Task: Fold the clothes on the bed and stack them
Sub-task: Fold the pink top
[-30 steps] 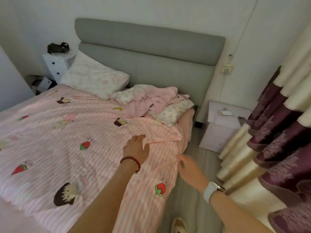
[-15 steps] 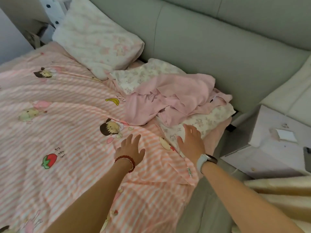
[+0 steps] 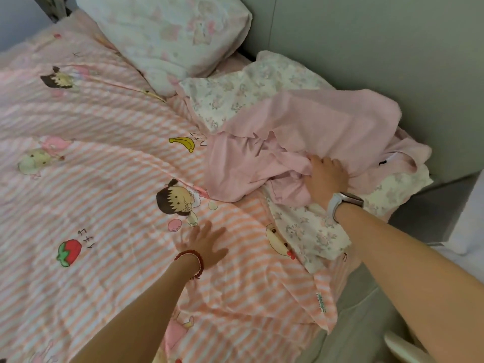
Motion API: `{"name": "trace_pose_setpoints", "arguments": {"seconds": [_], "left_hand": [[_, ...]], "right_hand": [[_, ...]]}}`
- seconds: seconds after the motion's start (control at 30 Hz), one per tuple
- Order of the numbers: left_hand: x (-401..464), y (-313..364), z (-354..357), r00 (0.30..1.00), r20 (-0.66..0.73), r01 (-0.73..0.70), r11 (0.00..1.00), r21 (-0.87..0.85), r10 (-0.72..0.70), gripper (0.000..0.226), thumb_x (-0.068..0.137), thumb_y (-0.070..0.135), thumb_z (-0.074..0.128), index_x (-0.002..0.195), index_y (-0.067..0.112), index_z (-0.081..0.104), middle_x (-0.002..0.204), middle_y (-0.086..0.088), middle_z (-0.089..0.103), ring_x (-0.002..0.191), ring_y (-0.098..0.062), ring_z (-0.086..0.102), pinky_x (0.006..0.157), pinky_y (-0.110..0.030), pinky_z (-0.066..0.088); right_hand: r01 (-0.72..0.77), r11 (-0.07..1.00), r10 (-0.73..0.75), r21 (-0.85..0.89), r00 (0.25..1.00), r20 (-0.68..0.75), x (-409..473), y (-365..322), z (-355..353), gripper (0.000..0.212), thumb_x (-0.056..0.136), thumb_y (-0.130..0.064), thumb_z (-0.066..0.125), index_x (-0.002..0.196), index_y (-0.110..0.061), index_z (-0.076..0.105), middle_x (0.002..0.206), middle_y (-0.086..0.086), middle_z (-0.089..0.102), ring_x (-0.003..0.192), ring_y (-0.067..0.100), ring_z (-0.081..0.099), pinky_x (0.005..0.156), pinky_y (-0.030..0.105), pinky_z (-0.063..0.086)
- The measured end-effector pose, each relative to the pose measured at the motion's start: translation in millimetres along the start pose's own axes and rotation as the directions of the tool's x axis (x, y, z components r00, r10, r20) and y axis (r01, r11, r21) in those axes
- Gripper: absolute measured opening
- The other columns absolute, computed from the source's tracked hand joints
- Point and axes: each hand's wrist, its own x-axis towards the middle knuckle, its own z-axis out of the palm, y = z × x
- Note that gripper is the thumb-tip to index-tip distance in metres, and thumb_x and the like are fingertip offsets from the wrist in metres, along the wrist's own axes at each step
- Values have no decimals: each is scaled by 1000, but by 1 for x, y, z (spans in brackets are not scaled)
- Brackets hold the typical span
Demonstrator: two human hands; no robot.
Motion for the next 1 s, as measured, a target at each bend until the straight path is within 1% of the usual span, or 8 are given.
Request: {"name": "trace_pose_setpoints", "arguments": {"seconds": [0.1, 0.2, 0.27, 0.4, 0.57, 0.7, 0.9, 1.0], "left_hand": [[-10, 3, -29, 994, -100, -11, 840, -543, -51, 39, 97, 34, 45, 132, 17, 50, 141, -8, 44, 128, -25, 41, 104, -36, 34], [-37, -9, -64, 988, -32, 3, 223, -975, -150, 26, 96, 27, 47, 118, 15, 54, 116, -5, 57, 101, -24, 56, 80, -33, 46], [-59, -28, -81, 986, -86, -74, 89, -993, -145, 28, 95, 31, 49, 119, 16, 53, 111, -4, 59, 98, -24, 59, 80, -34, 48], [-116, -60, -102, 952, -307, -306, 160, -938, 23, 49, 68, 55, 61, 114, 40, 52, 110, 15, 61, 103, -9, 58, 83, -30, 48], [-192, -97, -92, 866, -461, -492, 504, -710, 195, 53, 70, 51, 58, 121, 38, 47, 120, 24, 54, 102, 12, 54, 88, -14, 43], [-254, -134, -56, 777, -629, -532, 564, -631, 30, 29, 85, 38, 57, 60, 23, 50, 49, 18, 52, 49, 3, 45, 53, -12, 33], [-345, -213, -18, 624, -741, -609, 441, -660, -248, 22, 80, 34, 53, 73, 16, 63, 74, -7, 57, 68, -11, 47, 61, -22, 39], [-382, -240, -5, 528, -753, -671, 349, -654, -393, 20, 84, 31, 61, 69, 19, 60, 73, -5, 52, 70, -8, 46, 64, -24, 38]], "right_hand": [[60, 968, -32, 244, 992, -120, -13, -16, -17, 38, 87, -19, 56, 121, -4, 51, 114, 19, 57, 105, 35, 47, 85, 41, 35], [170, 858, -56, 484, 969, -241, -46, -39, -37, 44, 82, -11, 60, 124, -5, 52, 113, 15, 58, 105, 32, 46, 87, 38, 38], [230, 785, -104, 575, 964, -243, -74, -63, -50, 48, 80, -8, 62, 126, -6, 52, 111, 13, 58, 106, 30, 46, 88, 36, 38], [250, 638, -285, 728, 955, -78, -131, -127, -60, 53, 79, -20, 57, 131, -12, 49, 116, 9, 58, 111, 25, 45, 88, 32, 38], [209, 495, -437, 844, 899, 34, -210, -186, -71, 43, 82, -21, 60, 124, -12, 52, 92, -1, 58, 84, 17, 52, 65, 19, 38], [196, 433, -530, 880, 845, 73, -281, -217, -79, 34, 83, -22, 69, 110, -30, 50, 95, -12, 60, 87, 7, 58, 71, 15, 45], [436, 510, -688, 742, 724, 47, -356, -239, -85, 33, 88, -17, 61, 113, -37, 54, 100, 12, 63, 81, 19, 54, 70, 19, 40], [488, 393, -663, 780, 738, -128, -387, -267, -102, 28, 89, -10, 60, 115, -19, 61, 94, 2, 64, 79, 0, 54, 74, 7, 40]]}}
